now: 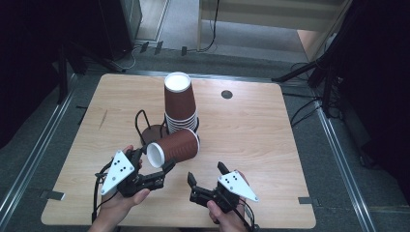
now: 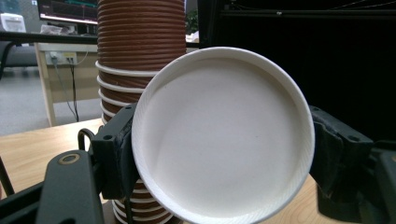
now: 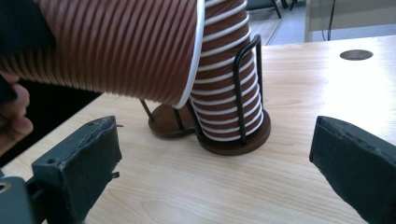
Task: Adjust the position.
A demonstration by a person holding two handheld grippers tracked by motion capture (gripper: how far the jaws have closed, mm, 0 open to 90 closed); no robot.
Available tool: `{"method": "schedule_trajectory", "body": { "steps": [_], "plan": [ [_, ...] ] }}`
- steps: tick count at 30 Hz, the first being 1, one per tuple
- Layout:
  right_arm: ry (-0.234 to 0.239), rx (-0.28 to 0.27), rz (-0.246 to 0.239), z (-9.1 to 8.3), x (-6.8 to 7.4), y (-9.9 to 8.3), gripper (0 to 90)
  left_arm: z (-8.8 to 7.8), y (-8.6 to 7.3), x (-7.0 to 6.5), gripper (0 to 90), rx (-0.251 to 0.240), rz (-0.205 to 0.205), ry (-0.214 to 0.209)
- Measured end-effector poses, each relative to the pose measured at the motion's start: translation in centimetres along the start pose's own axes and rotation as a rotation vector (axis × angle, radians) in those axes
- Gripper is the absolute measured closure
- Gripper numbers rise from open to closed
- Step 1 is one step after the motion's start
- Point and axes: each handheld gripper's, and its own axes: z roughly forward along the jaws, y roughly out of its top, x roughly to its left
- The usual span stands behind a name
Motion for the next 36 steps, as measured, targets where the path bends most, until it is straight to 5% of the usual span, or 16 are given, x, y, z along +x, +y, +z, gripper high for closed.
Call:
{"method": "schedule_trajectory", "body": {
  "steps": [11, 16, 23, 26, 27, 30, 35, 36],
  "plan": [
    [-0.035, -0.026, 0.155, -1.0, 0.4, 1.4, 0.0, 0.4, -0.1, -0.3, 22.8, -0.022, -0.001, -0.004],
    [-0.028, -0.060, 0.301, -1.4, 0.6, 2.1, 0.0, 0.5, -0.3, -0.4, 22.8, -0.025, -0.010, -0.013],
    [-0.076, -0.080, 0.376, -1.6, 1.7, 2.1, 0.0, 0.7, -0.6, -0.5, 22.8, -0.033, -0.011, -0.017],
    [-0.046, -0.087, 0.513, -1.7, 1.6, 2.2, 0.0, 0.8, -0.8, -0.7, 22.8, -0.040, -0.012, -0.023],
    [-0.046, -0.087, 0.513, -1.7, 1.6, 2.2, 0.0, 0.8, -0.8, -0.7, 22.8, -0.042, -0.010, -0.024],
    [-0.013, -0.083, 0.640, -1.5, 1.7, 2.1, 0.0, 0.9, -1.0, -0.9, 22.8, -0.046, -0.006, -0.025],
    [0.052, -0.051, 0.796, -1.0, 1.5, 2.1, 0.0, 1.0, -1.3, -1.1, 22.8, -0.045, 0.001, -0.030],
    [0.052, -0.051, 0.796, -1.0, 1.5, 2.1, 0.0, 1.0, -1.3, -1.1, 22.8, -0.045, 0.001, -0.030]
  ]
}}
